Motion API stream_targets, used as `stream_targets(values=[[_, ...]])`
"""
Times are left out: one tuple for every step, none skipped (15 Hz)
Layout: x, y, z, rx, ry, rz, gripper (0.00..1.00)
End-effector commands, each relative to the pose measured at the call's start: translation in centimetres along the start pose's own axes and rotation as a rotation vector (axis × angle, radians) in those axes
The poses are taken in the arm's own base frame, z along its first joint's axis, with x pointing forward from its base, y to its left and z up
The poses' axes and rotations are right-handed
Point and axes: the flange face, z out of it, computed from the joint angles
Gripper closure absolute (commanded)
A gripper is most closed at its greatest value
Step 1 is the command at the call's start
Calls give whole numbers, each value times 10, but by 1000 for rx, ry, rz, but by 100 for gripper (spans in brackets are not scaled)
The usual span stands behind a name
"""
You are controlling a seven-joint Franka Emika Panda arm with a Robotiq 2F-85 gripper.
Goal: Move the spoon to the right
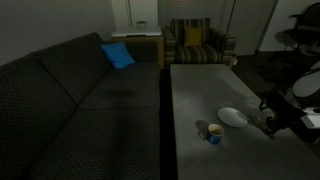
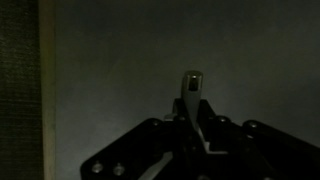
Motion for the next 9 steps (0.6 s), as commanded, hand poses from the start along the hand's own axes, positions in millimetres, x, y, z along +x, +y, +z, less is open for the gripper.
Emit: stream_targets(values=[[-7, 3, 2, -15, 11, 14, 96], [-8, 4, 2, -18, 12, 14, 96], [-9, 5, 3, -21, 13, 14, 96], [-10, 5, 3, -23, 14, 15, 96], [-10, 6, 3, -24, 15, 15, 96], [-10, 5, 3, -24, 16, 15, 96], [-10, 5, 3, -24, 17, 15, 96], [-11, 4, 3, -23, 19, 14, 95], [-11, 4, 3, -22, 20, 14, 71]])
